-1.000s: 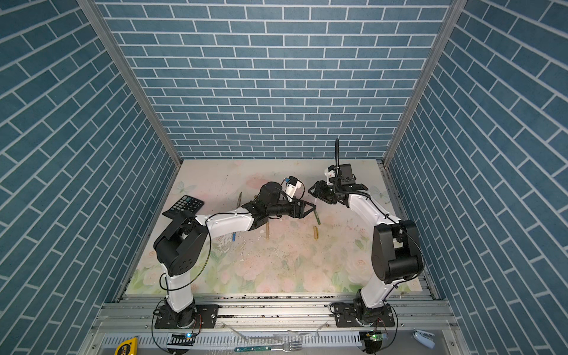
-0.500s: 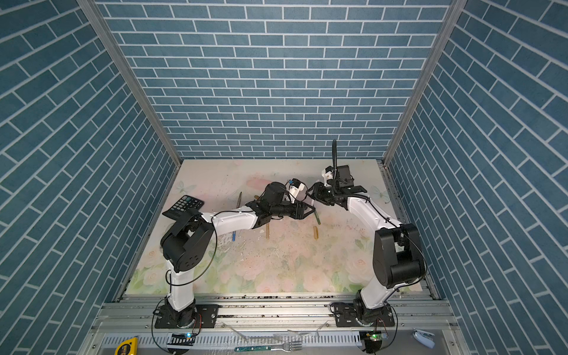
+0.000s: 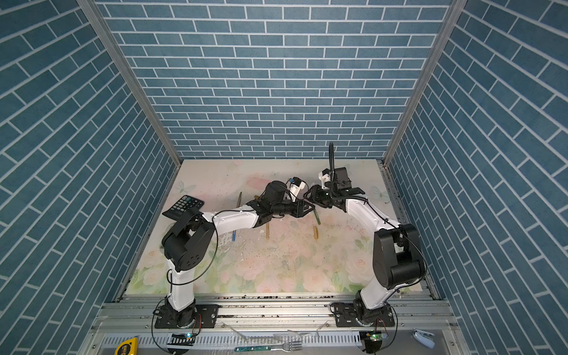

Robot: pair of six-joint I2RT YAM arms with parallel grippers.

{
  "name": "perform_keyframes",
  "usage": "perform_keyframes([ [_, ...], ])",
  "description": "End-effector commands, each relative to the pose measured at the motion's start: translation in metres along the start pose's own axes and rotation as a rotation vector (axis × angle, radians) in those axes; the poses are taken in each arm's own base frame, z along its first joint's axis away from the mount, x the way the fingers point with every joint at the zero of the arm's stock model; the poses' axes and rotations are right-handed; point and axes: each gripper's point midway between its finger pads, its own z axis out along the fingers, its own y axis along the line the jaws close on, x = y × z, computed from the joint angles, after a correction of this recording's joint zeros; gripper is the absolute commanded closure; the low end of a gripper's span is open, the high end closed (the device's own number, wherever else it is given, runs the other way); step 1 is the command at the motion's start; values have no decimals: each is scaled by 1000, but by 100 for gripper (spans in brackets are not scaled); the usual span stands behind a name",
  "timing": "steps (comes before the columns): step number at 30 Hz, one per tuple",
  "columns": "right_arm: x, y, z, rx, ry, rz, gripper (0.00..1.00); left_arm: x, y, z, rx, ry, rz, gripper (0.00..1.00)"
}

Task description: Insert the pens into the pen caps

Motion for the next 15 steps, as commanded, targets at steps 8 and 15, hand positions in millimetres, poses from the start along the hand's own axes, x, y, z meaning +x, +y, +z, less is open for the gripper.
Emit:
perform_keyframes([
  [8, 6, 15, -9, -51, -6, 0, 57, -3, 3, 7, -7, -15, 15, 78],
  [15, 6, 19, -11, -69, -13, 4, 58, -3, 9, 6, -37, -22, 11, 90],
])
